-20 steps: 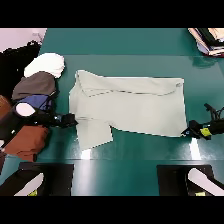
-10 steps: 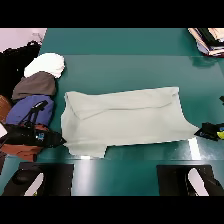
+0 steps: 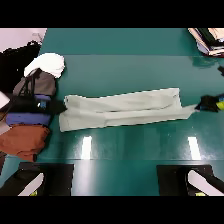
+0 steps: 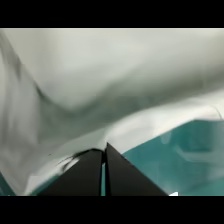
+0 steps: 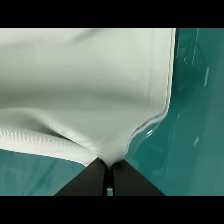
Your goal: Fold the shirts.
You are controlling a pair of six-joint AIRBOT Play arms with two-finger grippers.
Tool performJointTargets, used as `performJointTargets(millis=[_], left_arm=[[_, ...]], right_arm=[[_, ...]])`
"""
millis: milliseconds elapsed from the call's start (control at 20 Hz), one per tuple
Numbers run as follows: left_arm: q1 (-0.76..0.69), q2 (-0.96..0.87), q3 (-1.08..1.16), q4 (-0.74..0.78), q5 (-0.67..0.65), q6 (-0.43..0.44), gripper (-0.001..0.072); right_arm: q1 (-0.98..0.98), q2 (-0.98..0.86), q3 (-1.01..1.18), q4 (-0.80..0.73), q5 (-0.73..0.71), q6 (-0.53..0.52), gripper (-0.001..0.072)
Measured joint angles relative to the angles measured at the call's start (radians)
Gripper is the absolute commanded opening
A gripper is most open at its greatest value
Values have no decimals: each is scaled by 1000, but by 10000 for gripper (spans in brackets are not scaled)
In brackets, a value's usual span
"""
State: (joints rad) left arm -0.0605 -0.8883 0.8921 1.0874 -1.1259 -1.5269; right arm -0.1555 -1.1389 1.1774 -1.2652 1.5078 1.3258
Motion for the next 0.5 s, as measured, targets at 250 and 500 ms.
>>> performJointTargets(millis=[250, 500], left_arm=[[0, -234, 105, 10, 190, 10, 23], [1, -348, 143, 11, 323, 14, 683]], right_arm=[[64, -285, 246, 13, -49, 16, 14], [74, -502, 441, 100, -84, 26, 511]])
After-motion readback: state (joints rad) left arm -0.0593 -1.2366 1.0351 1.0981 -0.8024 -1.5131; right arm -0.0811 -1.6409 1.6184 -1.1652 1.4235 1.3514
